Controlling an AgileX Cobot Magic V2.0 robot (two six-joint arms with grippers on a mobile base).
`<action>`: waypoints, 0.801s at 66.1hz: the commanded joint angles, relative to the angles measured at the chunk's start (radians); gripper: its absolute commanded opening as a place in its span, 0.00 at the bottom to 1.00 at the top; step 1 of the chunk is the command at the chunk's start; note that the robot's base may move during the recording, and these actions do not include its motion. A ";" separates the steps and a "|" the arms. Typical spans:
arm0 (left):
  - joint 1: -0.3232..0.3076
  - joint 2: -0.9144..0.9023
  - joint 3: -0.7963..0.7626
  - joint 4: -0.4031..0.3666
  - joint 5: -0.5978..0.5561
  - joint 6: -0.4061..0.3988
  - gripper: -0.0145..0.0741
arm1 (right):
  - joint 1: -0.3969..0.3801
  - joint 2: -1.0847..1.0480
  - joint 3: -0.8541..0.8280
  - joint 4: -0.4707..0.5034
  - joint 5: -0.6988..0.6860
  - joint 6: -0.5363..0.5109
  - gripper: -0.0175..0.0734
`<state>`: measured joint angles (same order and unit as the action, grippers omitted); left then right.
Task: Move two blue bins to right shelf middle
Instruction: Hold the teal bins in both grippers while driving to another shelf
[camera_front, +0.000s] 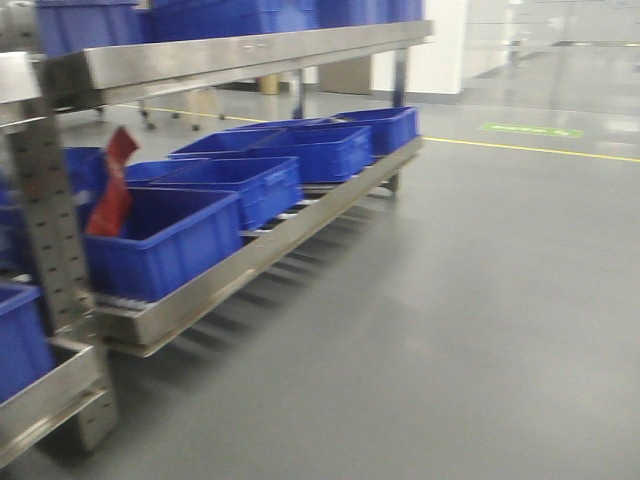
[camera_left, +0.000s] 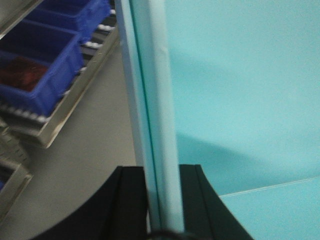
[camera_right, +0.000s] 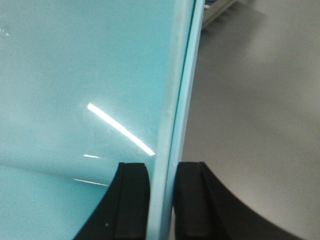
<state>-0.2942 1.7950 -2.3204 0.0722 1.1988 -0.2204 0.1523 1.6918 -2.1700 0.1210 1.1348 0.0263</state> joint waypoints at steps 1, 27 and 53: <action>-0.002 -0.017 -0.018 -0.012 -0.097 0.019 0.04 | 0.002 -0.021 -0.020 0.043 -0.073 -0.026 0.01; -0.002 -0.017 -0.018 -0.001 -0.097 0.019 0.04 | 0.002 -0.021 -0.020 0.043 -0.073 -0.026 0.01; -0.002 -0.017 -0.018 0.002 -0.097 0.019 0.04 | 0.002 -0.021 -0.020 0.043 -0.073 -0.026 0.01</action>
<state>-0.2958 1.7950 -2.3204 0.0764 1.1988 -0.2204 0.1523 1.6918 -2.1700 0.1210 1.1348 0.0263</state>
